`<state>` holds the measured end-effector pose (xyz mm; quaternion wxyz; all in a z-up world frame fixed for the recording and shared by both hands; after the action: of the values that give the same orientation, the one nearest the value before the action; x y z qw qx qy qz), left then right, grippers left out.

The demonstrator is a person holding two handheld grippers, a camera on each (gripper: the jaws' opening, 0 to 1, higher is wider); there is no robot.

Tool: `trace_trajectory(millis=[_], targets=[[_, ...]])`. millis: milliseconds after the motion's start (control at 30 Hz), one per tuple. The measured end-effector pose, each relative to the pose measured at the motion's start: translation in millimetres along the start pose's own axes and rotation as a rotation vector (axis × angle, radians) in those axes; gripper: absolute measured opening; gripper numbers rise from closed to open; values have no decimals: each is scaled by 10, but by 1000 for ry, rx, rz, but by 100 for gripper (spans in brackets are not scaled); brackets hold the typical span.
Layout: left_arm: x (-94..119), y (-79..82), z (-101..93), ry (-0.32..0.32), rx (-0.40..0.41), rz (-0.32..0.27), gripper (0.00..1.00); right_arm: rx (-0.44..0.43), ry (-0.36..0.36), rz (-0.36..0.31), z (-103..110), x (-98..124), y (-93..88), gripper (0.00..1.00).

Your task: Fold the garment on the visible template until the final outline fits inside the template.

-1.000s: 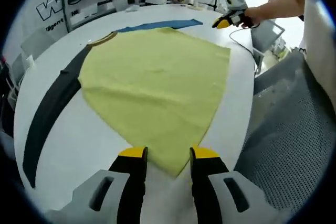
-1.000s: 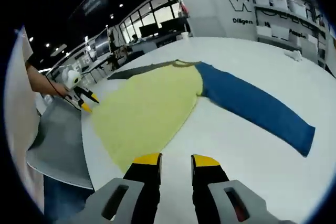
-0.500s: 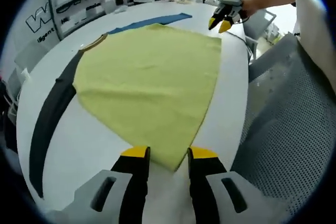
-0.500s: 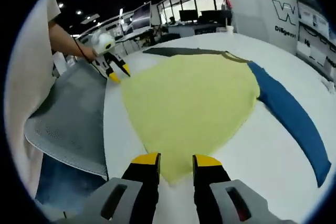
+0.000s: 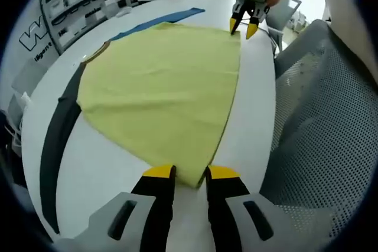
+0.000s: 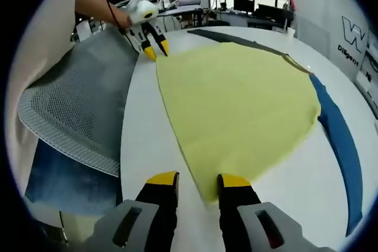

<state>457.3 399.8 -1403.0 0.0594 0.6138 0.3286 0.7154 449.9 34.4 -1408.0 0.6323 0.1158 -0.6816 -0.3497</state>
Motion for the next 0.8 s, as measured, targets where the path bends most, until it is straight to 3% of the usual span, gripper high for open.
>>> trace_trajectory(millis=[167, 467, 800], targets=[[5, -9, 15, -6, -43, 9, 12, 9, -19, 7, -38, -3, 13, 15], [24, -31, 64, -2, -49, 16, 5, 29, -45, 26, -44, -34, 52, 0], [116, -154, 160, 20, -51, 36, 4, 54, -13, 19, 119, -109, 148, 0]])
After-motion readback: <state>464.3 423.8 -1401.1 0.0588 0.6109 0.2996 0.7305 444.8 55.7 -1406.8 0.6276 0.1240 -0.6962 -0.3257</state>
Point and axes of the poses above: the point that each gripper's makers call its tool centre point, and the gripper's own axes: x roughly backward along the fingers, z roughly to its left, y roughly out of its top, the point moved 5 cm from there along x, roughly backward along the fingers, and after that the axes turned 1 degree about x, right-handed, at the moved point
